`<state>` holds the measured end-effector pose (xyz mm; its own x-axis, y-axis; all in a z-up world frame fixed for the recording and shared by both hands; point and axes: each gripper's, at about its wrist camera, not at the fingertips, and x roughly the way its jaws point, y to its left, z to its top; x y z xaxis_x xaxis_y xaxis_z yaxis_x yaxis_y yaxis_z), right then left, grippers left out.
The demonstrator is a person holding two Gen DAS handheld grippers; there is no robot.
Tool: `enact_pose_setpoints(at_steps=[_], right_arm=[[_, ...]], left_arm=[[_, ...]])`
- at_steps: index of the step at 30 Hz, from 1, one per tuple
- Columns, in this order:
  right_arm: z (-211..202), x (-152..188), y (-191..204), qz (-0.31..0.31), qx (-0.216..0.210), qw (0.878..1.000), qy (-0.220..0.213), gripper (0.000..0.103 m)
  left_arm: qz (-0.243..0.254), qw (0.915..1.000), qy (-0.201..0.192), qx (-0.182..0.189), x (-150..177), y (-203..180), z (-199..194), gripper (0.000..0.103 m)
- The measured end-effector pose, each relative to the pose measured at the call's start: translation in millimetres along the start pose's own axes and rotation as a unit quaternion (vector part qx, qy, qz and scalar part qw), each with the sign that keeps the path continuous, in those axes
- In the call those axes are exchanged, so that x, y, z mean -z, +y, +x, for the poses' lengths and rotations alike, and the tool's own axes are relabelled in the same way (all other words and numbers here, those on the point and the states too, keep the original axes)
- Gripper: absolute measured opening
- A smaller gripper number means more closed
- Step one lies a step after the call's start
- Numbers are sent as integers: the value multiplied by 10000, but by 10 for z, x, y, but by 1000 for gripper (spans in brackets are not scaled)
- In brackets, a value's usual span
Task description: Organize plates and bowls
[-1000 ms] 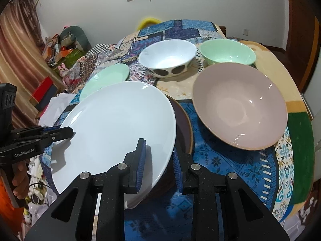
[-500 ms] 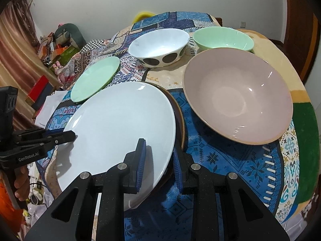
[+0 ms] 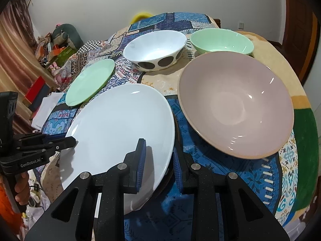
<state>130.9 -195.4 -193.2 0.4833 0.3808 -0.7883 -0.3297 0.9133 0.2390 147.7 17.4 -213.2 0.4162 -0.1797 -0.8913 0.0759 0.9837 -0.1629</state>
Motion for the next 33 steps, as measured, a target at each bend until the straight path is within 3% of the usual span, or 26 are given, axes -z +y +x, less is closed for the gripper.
enact_pose_setpoints(at_steps=[7, 16, 21, 25, 33], right_arm=[[16, -6, 70, -350, 402, 9986, 61, 26], [-117, -31, 105, -477, 403, 9980, -21, 27], [-225, -85, 248, -596, 314, 9976, -168, 33], [-276, -176, 390, -647, 173, 9972, -324, 55], [-215, -392, 631, -752, -76, 9959, -504, 60]], left_arm=[[-66, 9999, -151, 41, -24, 34, -110, 24], [-112, 9992, -379, -13, -13, 88, -314, 28], [-146, 9972, -715, -135, 20, 161, -519, 49], [-207, 9943, -1012, -271, -10, 278, -722, 60], [-442, 9859, -1523, -527, -209, 649, -1004, 90]])
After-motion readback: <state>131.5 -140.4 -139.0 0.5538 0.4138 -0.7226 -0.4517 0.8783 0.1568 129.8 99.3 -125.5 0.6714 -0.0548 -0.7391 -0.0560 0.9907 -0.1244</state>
